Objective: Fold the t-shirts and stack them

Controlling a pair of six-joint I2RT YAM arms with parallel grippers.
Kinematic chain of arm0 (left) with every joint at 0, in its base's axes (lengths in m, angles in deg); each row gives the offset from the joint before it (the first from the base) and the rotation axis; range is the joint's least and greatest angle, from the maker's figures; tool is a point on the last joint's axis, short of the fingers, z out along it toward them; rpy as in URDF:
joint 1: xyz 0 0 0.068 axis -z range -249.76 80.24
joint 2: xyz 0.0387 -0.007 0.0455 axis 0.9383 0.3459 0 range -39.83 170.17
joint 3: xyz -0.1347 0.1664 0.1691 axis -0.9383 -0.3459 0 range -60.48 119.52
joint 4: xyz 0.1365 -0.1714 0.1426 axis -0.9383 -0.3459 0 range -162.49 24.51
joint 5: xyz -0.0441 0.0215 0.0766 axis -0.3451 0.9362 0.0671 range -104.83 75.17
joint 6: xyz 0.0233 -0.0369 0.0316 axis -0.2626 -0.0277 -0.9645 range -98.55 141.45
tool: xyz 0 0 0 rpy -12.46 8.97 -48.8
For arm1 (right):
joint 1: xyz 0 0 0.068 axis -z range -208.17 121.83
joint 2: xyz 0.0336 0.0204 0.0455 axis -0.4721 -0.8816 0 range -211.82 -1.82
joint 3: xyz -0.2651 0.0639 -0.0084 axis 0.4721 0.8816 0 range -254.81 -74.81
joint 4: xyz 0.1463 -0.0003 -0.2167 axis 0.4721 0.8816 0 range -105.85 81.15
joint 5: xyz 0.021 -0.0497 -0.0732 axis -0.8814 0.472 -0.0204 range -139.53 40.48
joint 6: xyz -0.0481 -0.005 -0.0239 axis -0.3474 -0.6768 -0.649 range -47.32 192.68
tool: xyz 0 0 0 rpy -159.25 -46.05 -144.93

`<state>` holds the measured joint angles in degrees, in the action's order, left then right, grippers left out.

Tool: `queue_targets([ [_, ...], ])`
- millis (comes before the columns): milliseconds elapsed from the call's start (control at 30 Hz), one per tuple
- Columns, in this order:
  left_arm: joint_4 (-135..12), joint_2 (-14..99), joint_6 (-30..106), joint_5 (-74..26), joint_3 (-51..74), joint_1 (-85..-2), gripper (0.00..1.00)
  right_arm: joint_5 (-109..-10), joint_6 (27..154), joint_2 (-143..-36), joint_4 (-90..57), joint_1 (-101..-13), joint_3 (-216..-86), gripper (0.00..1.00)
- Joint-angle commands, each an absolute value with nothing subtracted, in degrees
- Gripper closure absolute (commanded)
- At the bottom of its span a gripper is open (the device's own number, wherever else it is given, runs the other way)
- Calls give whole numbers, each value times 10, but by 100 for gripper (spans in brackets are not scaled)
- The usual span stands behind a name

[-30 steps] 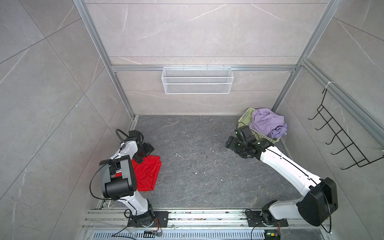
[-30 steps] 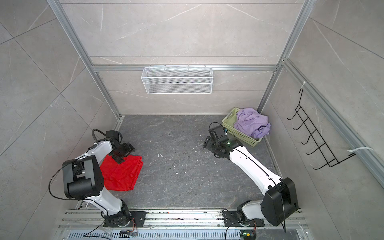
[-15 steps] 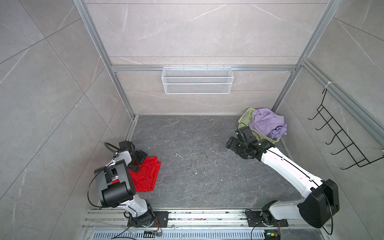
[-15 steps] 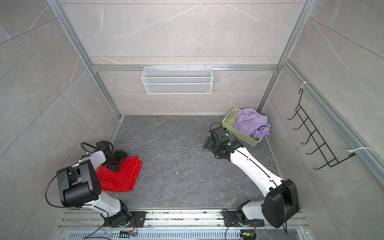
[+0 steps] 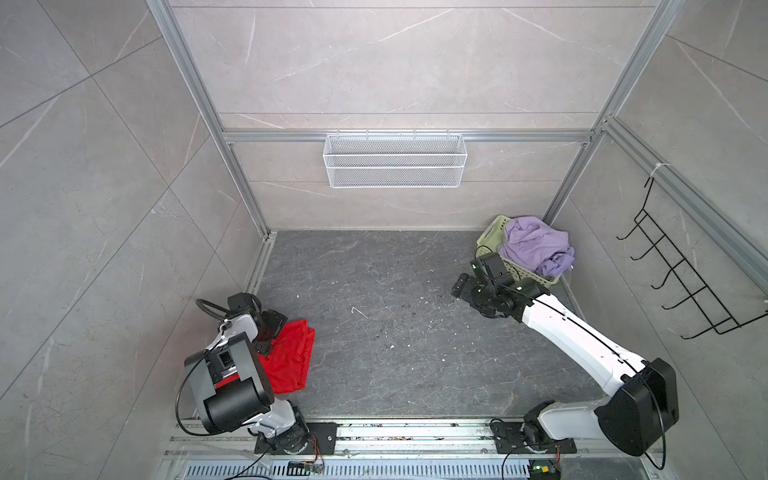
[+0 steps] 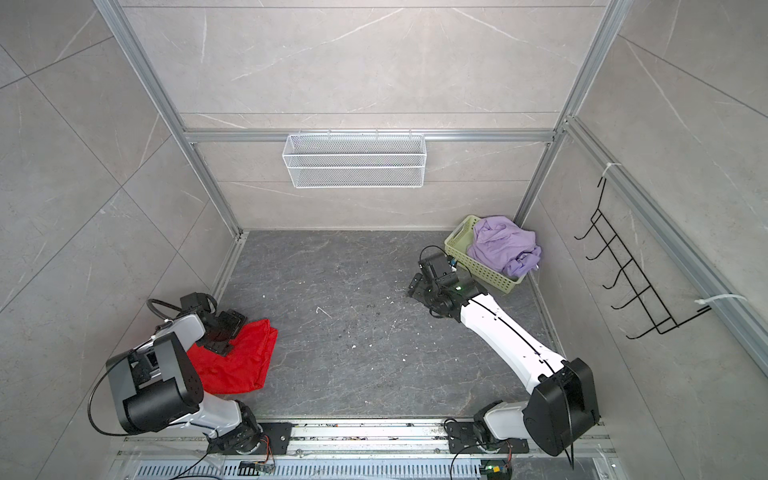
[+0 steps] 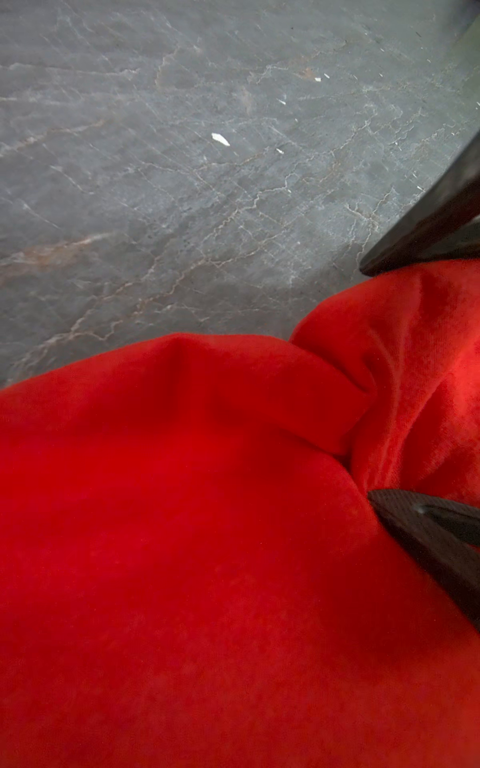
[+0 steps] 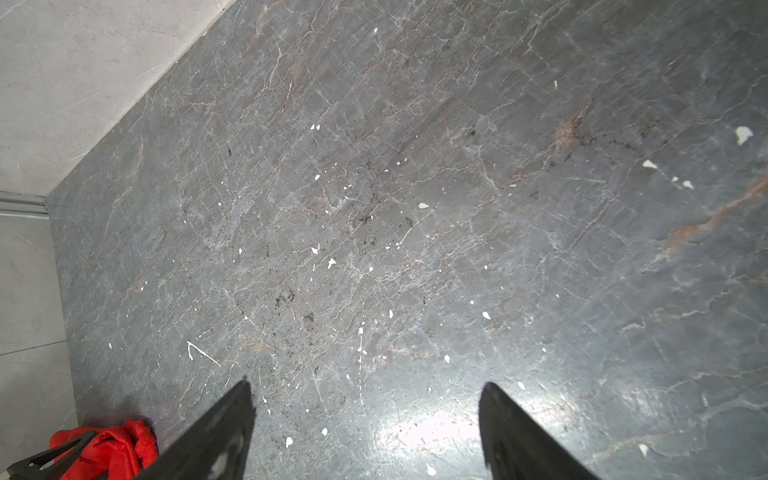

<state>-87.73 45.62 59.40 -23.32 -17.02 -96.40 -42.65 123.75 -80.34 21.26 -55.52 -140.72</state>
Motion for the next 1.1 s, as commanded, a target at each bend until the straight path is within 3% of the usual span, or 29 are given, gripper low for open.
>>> queue_targets([
  [0, -946, 458, 580, -214, -193, -968, 17, -415, 1242, -802, 228, -555, -1401, 15],
  [400, -987, 319, 509, -279, -93, -967, 16, -399, 1228, -848, 198, -548, -1448, 14],
  [633, -987, 301, 505, -349, -17, -966, 13, -379, 1222, -875, 204, -536, -1486, 14],
  [833, -946, 298, 509, -400, 17, -958, 1, -280, 1225, -845, 228, -521, -1487, 13],
  [900, -922, 300, 508, -406, 24, -945, 0, -243, 1223, -829, 240, -517, -1488, 10],
  [1000, -909, 299, 486, -367, 40, -896, 0, -188, 1219, -803, 260, -511, -1487, 1],
  [1067, -908, 303, 472, -313, 51, -855, 0, -158, 1215, -786, 276, -507, -1484, 1],
])
